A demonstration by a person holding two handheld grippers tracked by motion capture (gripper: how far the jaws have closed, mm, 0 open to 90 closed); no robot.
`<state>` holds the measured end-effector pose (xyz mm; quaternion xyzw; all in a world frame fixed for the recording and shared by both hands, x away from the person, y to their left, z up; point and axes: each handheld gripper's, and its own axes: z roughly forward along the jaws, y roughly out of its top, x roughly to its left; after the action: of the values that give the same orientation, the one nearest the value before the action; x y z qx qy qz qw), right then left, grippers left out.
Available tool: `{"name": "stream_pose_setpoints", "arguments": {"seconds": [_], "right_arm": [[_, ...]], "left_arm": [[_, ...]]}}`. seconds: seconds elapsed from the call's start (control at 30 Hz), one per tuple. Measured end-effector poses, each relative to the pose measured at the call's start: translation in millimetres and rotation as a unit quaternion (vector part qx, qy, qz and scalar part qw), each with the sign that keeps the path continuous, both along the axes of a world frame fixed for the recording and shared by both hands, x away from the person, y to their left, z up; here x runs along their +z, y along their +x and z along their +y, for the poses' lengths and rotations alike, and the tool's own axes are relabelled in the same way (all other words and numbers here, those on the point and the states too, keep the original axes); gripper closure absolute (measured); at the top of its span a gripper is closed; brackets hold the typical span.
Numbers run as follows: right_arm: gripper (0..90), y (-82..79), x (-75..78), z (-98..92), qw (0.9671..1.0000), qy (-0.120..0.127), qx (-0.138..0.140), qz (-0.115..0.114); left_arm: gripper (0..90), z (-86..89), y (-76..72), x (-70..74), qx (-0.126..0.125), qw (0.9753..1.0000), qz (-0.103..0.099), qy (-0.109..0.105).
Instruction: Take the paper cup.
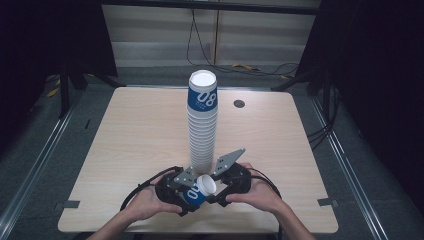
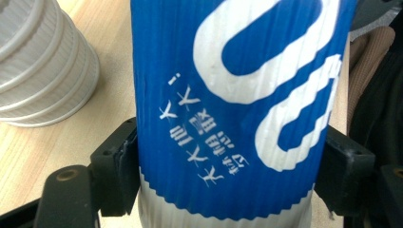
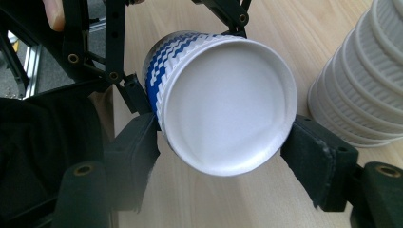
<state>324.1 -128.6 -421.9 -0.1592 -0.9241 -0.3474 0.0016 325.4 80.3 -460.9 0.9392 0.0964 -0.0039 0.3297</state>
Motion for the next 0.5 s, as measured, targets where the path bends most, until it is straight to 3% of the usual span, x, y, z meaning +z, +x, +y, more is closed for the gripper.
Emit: {"name": "stream_pose_setpoints", "arguments": {"seconds": [0.13, 0.33, 0.5], "right_arm": [[24.5, 0.9, -0.4, 0.9, 1.0, -0.002, 0.002, 0.006], [18.4, 4.3, -2.6, 7.6, 0.9992, -0.033, 0.017, 0.015], [19.4, 4.6, -4.1, 13.0, 0.9986, -0.044, 0.026, 0.013]], "left_arm": [[22.8, -2.2, -0.6, 0.2, -0.005, 0.9999, -0.001, 0.011], [22.8, -5.8, -2.3, 0.8, -0.018, 0.9995, -0.008, 0.027], [22.8, -6.3, -2.1, 1.3, -0.017, 0.9993, -0.009, 0.031]]}}
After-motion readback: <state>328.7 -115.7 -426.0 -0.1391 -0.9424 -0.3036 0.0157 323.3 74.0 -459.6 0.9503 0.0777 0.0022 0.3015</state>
